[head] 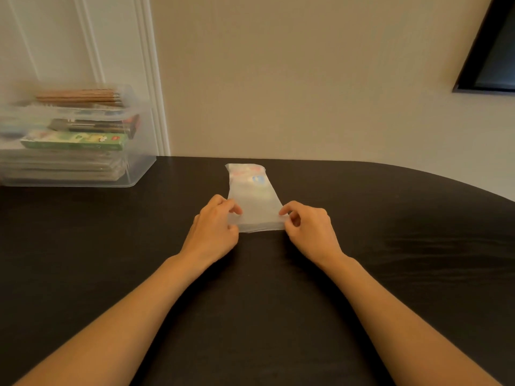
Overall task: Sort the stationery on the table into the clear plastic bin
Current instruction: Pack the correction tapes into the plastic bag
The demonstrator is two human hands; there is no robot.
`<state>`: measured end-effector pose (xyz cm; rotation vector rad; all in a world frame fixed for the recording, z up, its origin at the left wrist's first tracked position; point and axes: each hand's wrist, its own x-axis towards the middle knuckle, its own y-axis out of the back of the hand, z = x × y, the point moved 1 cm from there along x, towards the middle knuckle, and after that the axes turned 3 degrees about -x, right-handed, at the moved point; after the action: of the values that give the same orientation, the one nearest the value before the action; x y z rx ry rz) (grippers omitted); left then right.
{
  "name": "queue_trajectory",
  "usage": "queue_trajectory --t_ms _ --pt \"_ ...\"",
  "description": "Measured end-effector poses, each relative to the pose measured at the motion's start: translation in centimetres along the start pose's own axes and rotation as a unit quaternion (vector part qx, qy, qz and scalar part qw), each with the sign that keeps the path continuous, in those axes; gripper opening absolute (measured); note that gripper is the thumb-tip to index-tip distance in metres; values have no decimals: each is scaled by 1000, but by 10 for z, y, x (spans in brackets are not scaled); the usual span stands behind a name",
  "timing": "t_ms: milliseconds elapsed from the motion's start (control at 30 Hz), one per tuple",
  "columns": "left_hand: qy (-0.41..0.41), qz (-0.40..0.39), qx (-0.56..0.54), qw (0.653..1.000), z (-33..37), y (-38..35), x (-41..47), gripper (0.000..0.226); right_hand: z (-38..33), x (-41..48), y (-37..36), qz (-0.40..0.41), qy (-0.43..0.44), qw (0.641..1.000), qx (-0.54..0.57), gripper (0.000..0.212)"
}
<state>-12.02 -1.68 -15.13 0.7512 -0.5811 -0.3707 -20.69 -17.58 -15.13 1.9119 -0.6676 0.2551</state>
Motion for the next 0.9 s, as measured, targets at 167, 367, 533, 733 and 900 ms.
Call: queue_trajectory --t_ms 167,367,533,733,900 --pt "-27 -87 -17 996 -13 12 -6 32 7 -1 6 -100 8 995 14 22" --pt "-64 -61 -9 996 -24 20 0 35 21 2 16 -93 -63 979 168 48" --pt "-159 -75 77 981 -29 19 4 37 23 8 10 -144 -5 984 103 49" --pt "-44 -9 -75 996 -21 20 11 36 20 14 13 -118 -131 946 271 40" --pt "315 -35 -321 892 -12 19 24 33 15 26 12 -137 -357 824 419 24"
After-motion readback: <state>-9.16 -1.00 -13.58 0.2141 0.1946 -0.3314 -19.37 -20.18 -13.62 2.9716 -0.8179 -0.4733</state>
